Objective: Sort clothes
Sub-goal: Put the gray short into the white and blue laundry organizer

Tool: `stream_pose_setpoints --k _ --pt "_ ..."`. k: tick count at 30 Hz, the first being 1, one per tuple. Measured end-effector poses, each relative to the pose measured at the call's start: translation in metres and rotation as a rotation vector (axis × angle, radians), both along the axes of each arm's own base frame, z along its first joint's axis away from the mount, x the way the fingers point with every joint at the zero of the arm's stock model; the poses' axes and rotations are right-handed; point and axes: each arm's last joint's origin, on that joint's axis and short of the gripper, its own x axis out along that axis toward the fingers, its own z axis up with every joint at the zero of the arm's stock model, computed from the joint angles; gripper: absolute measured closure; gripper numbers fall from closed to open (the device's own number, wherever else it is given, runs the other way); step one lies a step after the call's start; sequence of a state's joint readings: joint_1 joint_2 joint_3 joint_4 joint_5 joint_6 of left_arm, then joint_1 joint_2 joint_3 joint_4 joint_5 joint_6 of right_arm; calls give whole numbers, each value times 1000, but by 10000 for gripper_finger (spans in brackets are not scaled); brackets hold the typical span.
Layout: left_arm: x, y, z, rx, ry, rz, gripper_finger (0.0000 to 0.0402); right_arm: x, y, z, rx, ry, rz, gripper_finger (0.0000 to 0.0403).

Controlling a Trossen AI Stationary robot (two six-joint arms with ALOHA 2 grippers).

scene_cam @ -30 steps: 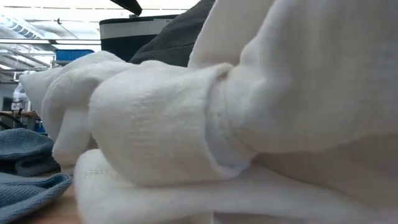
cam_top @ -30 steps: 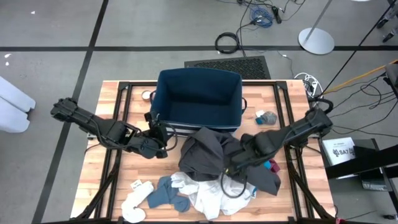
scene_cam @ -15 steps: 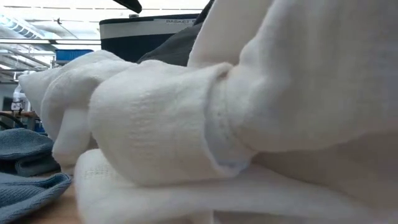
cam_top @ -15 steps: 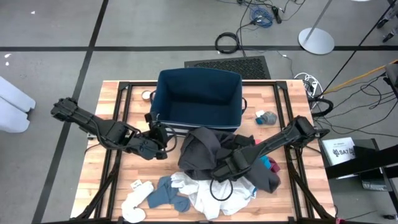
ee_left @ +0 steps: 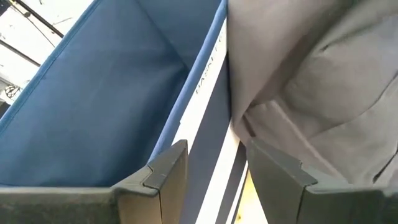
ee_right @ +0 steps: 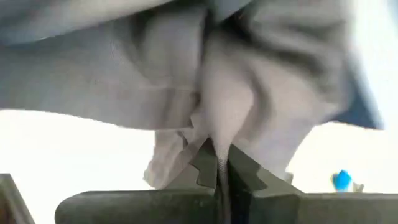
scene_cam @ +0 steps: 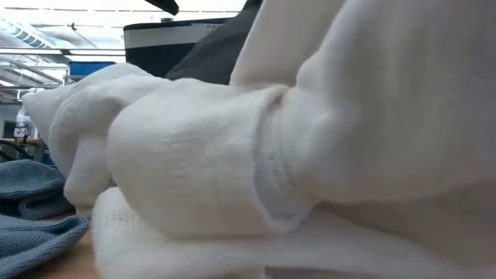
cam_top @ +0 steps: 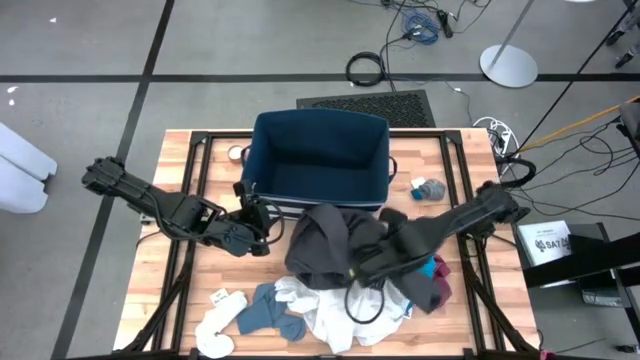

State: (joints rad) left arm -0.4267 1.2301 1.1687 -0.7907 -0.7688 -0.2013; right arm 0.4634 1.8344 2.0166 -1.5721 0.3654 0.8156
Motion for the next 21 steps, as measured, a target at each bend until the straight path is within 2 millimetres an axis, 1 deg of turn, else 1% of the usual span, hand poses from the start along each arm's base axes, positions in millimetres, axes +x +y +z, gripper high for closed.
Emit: stream_pose_setpoints --k 3,8,12,14,16,18,21 --pt "0 0 0 0 1 0 226 -18 -2 48 -63 -222 13 401" --pt "0 0 0 -2 0 1 226 -55 -7 126 -245 -652 31 402" --pt "0 0 0 -23 -6 9 226 -76 -20 172 -401 -900 7 402" --pt "0 0 0 -26 -7 10 226 -80 -28 192 -472 -979 -3 403" --pt "0 0 0 -26 -6 9 226 -81 -36 211 -537 -1054 -9 403" --pt "0 0 -1 -33 -3 3 226 -78 -44 227 -596 -1139 25 403" --pt "0 -1 -1 -54 7 -17 226 -70 -56 247 -666 -1320 79 403"
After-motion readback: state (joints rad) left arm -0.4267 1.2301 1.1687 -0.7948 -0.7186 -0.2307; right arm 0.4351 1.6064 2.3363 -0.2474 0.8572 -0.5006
